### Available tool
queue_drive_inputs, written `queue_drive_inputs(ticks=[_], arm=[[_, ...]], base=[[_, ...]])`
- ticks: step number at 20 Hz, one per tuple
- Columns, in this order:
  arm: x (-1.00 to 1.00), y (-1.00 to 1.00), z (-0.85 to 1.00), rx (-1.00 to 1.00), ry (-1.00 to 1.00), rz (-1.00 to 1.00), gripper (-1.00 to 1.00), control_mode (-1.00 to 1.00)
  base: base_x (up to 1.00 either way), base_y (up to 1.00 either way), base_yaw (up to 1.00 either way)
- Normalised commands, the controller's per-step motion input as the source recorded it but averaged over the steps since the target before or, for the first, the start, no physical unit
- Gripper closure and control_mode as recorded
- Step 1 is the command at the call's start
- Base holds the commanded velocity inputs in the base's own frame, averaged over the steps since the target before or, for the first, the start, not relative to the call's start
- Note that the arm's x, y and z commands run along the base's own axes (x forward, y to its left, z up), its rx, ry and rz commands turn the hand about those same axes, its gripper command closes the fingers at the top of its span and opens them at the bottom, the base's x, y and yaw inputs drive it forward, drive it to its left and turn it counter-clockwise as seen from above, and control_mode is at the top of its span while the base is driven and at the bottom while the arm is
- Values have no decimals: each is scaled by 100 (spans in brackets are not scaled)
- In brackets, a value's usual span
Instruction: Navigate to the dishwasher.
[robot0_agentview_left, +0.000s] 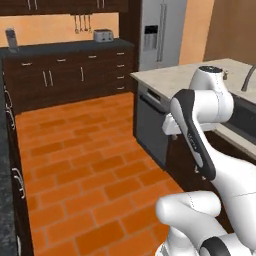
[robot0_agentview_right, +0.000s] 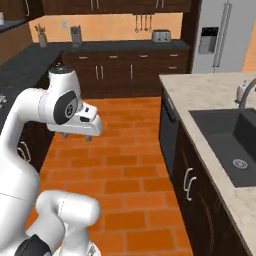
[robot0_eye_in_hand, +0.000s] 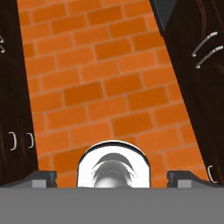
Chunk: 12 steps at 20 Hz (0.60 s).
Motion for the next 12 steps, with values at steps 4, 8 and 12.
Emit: queue_drive_inputs(ticks=[4, 8, 12], arm=[[0, 0, 0, 0, 0, 0, -100, 100], [0, 0, 0, 0, 0, 0, -100, 100], [0, 0, 0, 0, 0, 0, -100, 100]], base=[[100, 26, -51], [100, 28, -55], [100, 53, -50]])
